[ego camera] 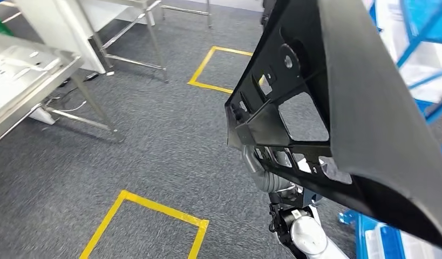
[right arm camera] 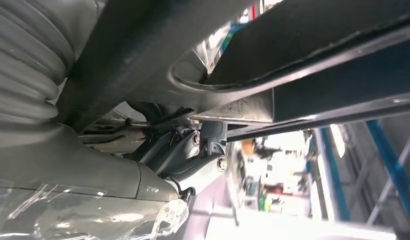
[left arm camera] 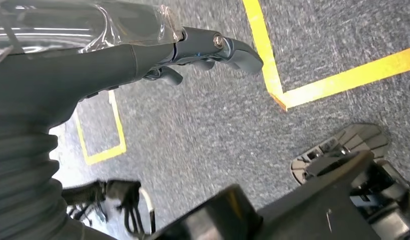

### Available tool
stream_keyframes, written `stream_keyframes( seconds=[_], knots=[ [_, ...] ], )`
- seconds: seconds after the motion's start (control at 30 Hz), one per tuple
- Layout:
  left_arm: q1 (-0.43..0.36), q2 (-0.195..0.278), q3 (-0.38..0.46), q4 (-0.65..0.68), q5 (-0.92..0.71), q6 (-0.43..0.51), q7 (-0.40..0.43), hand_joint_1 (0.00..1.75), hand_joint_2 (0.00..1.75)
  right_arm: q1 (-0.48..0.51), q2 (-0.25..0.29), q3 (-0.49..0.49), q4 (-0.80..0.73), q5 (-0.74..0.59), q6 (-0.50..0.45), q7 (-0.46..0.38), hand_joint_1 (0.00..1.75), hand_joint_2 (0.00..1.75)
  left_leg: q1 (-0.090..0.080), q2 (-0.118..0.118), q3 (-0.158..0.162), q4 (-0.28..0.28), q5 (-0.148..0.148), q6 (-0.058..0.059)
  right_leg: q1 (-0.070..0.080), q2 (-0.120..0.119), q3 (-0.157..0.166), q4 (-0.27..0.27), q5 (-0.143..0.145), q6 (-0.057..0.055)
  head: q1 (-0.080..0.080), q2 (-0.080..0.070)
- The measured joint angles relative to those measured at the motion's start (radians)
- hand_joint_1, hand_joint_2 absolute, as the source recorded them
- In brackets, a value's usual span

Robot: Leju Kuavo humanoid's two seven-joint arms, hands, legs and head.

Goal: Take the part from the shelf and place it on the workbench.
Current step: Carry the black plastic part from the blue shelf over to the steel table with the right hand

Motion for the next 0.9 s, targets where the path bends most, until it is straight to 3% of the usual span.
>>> stream_keyframes(
  seconds=[0.07, 0.13, 0.17, 0.2, 0.23, 0.3, 0.37, 0.43, 0.5, 0.57, 0.63, 0.67, 0.7, 0.73, 0.8, 0.87, 0.9],
  knots=[
    [-0.001, -0.002, 0.0, 0.0, 0.004, -0.001, 0.0, 0.0, 1.75, -0.003, -0.002, -0.001, -0.001, -0.002, 0.003, 0.001, 1.75, 1.75, 0.005, -0.023, 0.006, -0.003, 0.003, 0.005, -0.002, 0.059, -0.054, 0.115, -0.054, 0.005, 0.001, 0.0],
    [-0.001, -0.003, 0.0, 0.0, 0.006, -0.002, 0.001, 0.0, 1.75, 0.0, -0.005, -0.001, -0.001, -0.006, 0.004, 0.002, 1.75, 1.75, 0.005, -0.05, 0.007, -0.002, 0.002, 0.007, -0.002, 0.077, -0.125, 0.241, -0.091, 0.007, 0.001, 0.0],
    [-0.001, -0.004, 0.0, 0.0, 0.007, -0.002, 0.001, 0.0, 1.75, 0.001, -0.007, -0.001, 0.0, -0.007, 0.004, 0.003, 1.75, 1.75, 0.006, -0.066, 0.009, -0.002, 0.001, 0.007, -0.002, 0.078, -0.142, 0.262, -0.084, 0.008, 0.002, 0.0],
    [-0.001, -0.004, 0.0, 0.0, 0.007, -0.002, 0.001, 0.0, 1.75, 0.002, -0.008, -0.001, 0.0, -0.008, 0.004, 0.004, 1.75, 1.75, 0.006, -0.081, 0.011, -0.001, 0.0, 0.006, -0.003, 0.08, -0.139, 0.242, -0.058, 0.008, 0.001, 0.0],
    [-0.001, -0.005, 0.0, 0.0, 0.007, -0.002, 0.001, 0.0, 1.75, 0.002, -0.009, -0.001, 0.0, -0.008, 0.004, 0.004, 1.75, 1.75, 0.008, -0.095, 0.015, 0.0, -0.003, 0.004, -0.005, 0.087, -0.117, 0.184, -0.017, 0.009, 0.001, 0.0],
    [-0.003, -0.006, 0.0, 0.0, 0.007, -0.003, 0.001, 0.0, 1.75, 0.001, -0.01, -0.001, 0.0, -0.009, 0.004, 0.004, 1.75, 1.75, 0.01, -0.122, 0.015, 0.008, -0.012, -0.005, -0.014, 0.131, -0.059, 0.045, 0.046, 0.01, 0.002, 0.0],
    [-0.005, -0.007, 0.0, 0.0, 0.007, -0.005, 0.001, 0.0, 1.75, 0.001, -0.011, -0.001, -0.001, -0.009, 0.004, 0.004, 1.75, 1.75, 0.012, -0.145, 0.005, 0.016, -0.018, -0.015, -0.019, 0.161, -0.032, -0.019, 0.058, 0.005, 0.001, 0.0],
    [-0.006, -0.007, 0.0, 0.0, 0.008, -0.006, 0.002, 0.0, 1.75, 0.001, -0.012, -0.001, -0.001, -0.009, 0.005, 0.005, 1.75, 1.75, 0.016, -0.163, -0.004, 0.017, -0.019, -0.023, -0.016, 0.144, -0.03, -0.022, 0.053, -0.006, -0.001, 0.0],
    [-0.006, -0.008, 0.0, 0.0, 0.009, -0.006, 0.004, 0.0, 1.75, -0.003, -0.011, -0.001, -0.001, -0.009, 0.005, 0.005, 1.75, 1.75, 0.015, -0.134, -0.018, 0.048, -0.039, -0.031, -0.016, 0.12, -0.025, -0.024, 0.049, -0.019, -0.004, 0.0],
    [-0.011, -0.009, 0.001, 0.0, 0.01, -0.005, 0.005, 0.0, 1.75, -0.005, -0.011, -0.001, -0.001, -0.01, 0.007, 0.004, 1.75, 1.75, 0.012, -0.075, -0.068, 0.156, -0.09, -0.041, -0.013, 0.094, -0.021, -0.025, 0.045, -0.028, -0.009, 0.0],
    [-0.02, -0.009, 0.002, 0.0, 0.012, -0.003, 0.004, 0.0, 1.75, -0.005, -0.012, -0.001, 0.0, -0.01, 0.008, 0.004, 1.75, 1.75, 0.012, -0.049, -0.128, 0.285, -0.136, -0.046, -0.009, 0.066, -0.019, -0.025, 0.041, -0.032, -0.012, 0.0],
    [-0.023, -0.009, 0.002, 0.0, 0.012, -0.002, 0.004, 0.0, 1.75, -0.004, -0.011, -0.001, 0.0, -0.01, 0.008, 0.004, 1.75, 1.75, 0.012, -0.045, -0.14, 0.311, -0.136, -0.045, -0.008, 0.052, -0.017, -0.025, 0.039, -0.034, -0.012, 0.0],
    [-0.023, -0.009, 0.002, 0.0, 0.012, -0.002, 0.004, 0.0, 1.75, -0.005, -0.011, -0.001, 0.0, -0.01, 0.008, 0.003, 1.75, 1.75, 0.012, -0.042, -0.132, 0.298, -0.119, -0.043, -0.006, 0.04, -0.014, -0.025, 0.036, -0.034, -0.013, 0.0],
    [-0.02, -0.009, 0.002, 0.0, 0.012, -0.002, 0.004, 0.0, 1.75, -0.005, -0.011, -0.001, 0.0, -0.01, 0.008, 0.003, 1.75, 1.75, 0.01, -0.035, -0.107, 0.246, -0.086, -0.038, -0.004, 0.028, -0.01, -0.025, 0.033, -0.034, -0.014, 0.0],
    [-0.01, -0.008, 0.001, 0.001, 0.011, -0.001, 0.006, 0.0, 1.75, -0.007, -0.011, -0.001, 0.0, -0.01, 0.009, 0.002, 1.75, 1.75, 0.0, 0.008, -0.043, 0.108, -0.024, -0.022, 0.0, 0.009, -0.001, -0.026, 0.028, -0.032, -0.015, 0.0],
    [-0.002, -0.006, 0.001, 0.002, 0.012, -0.002, 0.008, 0.0, 1.75, -0.008, -0.01, -0.001, 0.0, -0.011, 0.01, 0.0, 1.75, 1.75, -0.015, 0.044, -0.012, 0.03, -0.009, -0.007, 0.003, -0.011, 0.0, -0.028, 0.027, -0.028, -0.016, 0.0],
    [0.0, -0.005, 0.001, 0.003, 0.013, -0.002, 0.008, 0.0, 1.75, -0.008, -0.01, -0.001, 0.0, -0.011, 0.01, -0.001, 1.75, 1.75, -0.019, 0.043, -0.011, 0.021, -0.014, -0.002, 0.005, -0.023, 0.0, -0.029, 0.027, -0.024, -0.017, 0.0]
  ],
)
